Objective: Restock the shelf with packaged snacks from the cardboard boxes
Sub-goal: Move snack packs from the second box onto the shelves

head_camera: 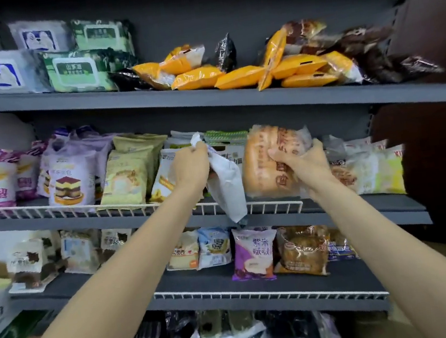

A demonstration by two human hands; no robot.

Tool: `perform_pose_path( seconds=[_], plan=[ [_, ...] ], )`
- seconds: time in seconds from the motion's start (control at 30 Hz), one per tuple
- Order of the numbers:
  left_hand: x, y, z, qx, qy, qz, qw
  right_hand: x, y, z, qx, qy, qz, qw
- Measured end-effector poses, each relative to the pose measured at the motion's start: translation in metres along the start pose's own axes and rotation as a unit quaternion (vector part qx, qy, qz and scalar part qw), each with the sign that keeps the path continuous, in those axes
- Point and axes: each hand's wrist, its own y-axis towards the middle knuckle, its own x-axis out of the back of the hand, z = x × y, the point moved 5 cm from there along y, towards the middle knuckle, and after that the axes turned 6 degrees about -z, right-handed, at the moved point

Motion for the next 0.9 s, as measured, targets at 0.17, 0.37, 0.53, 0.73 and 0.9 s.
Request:
perform_pose_path(
  seconds=[0.17,0.37,0.53,0.73,0.9],
  plan=[
    [-0.043,-0.005,-0.014,0.009,-0.025,0.043,0.999,0.021,0.013,0.028,0.322,-0.438,0.017,0.839],
    [-0.101,-0.026,-0.021,0.042,-0.074,0.074,0.994,0.050,0.056,0.011,0.382,-0.654,0.104,0.645],
    [-0.137,-0.039,-0.019,0.050,-0.055,0.071,0.995,0.070,0.088,-0.028,0.323,-0.650,0.207,0.656],
    [-0.151,-0.040,-0.009,0.055,-0.018,0.046,0.997,0.082,0.104,-0.046,0.347,-0.653,0.212,0.639],
    [-0.154,-0.036,-0.010,0.050,-0.005,0.033,0.998,0.079,0.112,-0.064,0.362,-0.644,0.187,0.648]
  ],
)
